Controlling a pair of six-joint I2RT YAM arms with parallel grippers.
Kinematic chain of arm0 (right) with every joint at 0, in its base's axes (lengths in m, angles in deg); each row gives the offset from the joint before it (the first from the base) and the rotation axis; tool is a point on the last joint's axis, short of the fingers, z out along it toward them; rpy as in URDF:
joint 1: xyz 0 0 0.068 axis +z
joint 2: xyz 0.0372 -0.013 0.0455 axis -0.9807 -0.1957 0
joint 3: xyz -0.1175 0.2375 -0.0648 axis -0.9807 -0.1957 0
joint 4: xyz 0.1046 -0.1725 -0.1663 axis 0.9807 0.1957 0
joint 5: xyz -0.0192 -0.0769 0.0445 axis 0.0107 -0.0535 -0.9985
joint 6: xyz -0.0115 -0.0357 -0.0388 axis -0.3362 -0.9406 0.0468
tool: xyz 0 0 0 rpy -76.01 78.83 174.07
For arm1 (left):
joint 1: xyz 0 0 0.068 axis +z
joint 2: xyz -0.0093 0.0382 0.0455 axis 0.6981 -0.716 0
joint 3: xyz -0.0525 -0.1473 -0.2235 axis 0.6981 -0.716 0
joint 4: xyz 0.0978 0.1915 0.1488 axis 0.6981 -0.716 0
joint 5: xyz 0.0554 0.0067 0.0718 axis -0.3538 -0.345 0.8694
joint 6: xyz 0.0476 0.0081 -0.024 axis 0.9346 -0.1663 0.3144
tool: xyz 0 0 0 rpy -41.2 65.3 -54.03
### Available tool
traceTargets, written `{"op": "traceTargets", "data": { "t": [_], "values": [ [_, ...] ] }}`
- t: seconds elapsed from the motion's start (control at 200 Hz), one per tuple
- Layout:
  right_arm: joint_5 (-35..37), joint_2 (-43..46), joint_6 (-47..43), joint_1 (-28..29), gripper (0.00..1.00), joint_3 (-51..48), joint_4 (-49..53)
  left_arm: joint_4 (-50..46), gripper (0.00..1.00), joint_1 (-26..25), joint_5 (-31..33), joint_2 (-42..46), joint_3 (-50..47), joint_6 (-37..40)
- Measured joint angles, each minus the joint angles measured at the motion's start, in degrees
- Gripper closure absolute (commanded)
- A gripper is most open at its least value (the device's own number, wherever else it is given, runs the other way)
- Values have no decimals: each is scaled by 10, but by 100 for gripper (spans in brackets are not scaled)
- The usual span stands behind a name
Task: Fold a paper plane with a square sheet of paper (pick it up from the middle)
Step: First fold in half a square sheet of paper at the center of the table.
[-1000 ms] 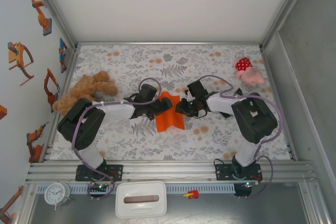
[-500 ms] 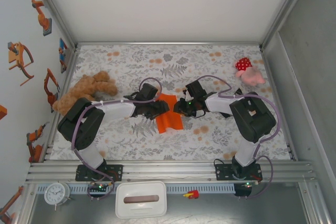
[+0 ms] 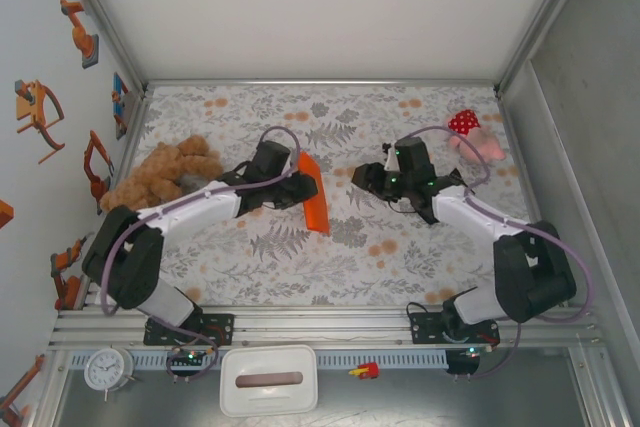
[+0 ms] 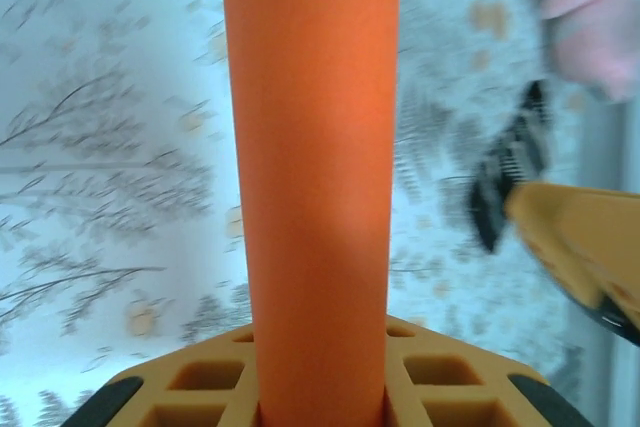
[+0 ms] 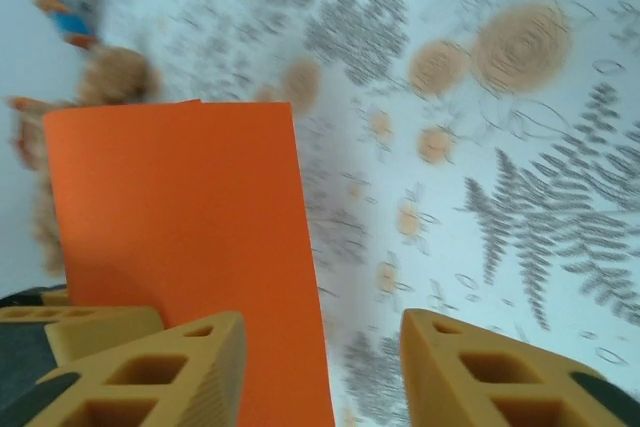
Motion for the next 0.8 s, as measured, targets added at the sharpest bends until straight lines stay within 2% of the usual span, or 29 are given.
{"op": "traceTargets", "data": {
  "t": [0.185, 0.295, 0.481, 0.641, 0.801],
  "values": [
    [-119, -6, 59, -28, 30, -24, -138, 36, 74, 28, -63, 33, 22, 0],
    [-161, -24, 101, -30, 24, -24, -212, 66, 74, 46, -105, 35, 23, -16],
    [-209, -65, 156, -31, 23, -20, -305, 125, 74, 69, -164, 35, 23, -57],
    [-234, -75, 173, -31, 24, -19, -333, 162, 74, 76, -195, 34, 23, -83],
    [-254, -75, 184, -31, 29, -13, -349, 184, 74, 76, -214, 24, 23, -96]
  ]
}}
